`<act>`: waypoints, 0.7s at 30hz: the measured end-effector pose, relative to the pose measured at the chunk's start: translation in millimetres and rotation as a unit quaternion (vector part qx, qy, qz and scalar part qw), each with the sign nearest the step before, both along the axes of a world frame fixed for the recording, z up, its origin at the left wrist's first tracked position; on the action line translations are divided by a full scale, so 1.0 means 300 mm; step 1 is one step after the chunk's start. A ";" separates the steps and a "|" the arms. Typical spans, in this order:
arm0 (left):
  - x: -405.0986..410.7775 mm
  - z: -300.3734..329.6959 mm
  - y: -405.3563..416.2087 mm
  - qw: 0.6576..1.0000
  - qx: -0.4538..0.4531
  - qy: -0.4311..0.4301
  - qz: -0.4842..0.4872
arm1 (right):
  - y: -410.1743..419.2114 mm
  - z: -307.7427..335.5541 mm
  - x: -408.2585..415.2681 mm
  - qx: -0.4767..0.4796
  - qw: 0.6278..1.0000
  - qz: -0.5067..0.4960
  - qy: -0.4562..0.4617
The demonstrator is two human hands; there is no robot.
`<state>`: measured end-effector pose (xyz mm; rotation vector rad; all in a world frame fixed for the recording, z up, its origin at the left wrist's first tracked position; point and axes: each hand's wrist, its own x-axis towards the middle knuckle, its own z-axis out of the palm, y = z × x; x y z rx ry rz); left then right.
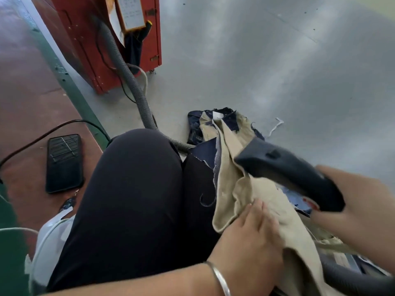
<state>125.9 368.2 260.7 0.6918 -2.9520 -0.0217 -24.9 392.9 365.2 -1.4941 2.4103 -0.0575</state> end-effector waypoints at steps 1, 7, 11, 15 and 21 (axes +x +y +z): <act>0.008 -0.004 0.011 1.000 0.008 0.011 0.016 | 0.023 -0.022 0.005 0.025 1.000 0.000 0.009; 0.099 0.000 0.046 0.995 0.021 -0.015 0.093 | 0.047 -0.069 0.048 0.051 0.999 -0.009 0.017; 0.095 -0.001 0.038 0.996 0.012 -0.042 0.080 | -0.062 -0.059 0.061 0.046 0.999 0.005 0.018; 0.077 -0.012 0.037 0.997 0.009 -0.022 0.076 | -0.224 -0.067 0.048 0.015 1.000 0.010 0.021; 0.085 -0.021 0.050 0.996 -0.013 -0.021 0.084 | -0.401 -0.089 -0.021 -0.023 0.999 -0.039 -0.003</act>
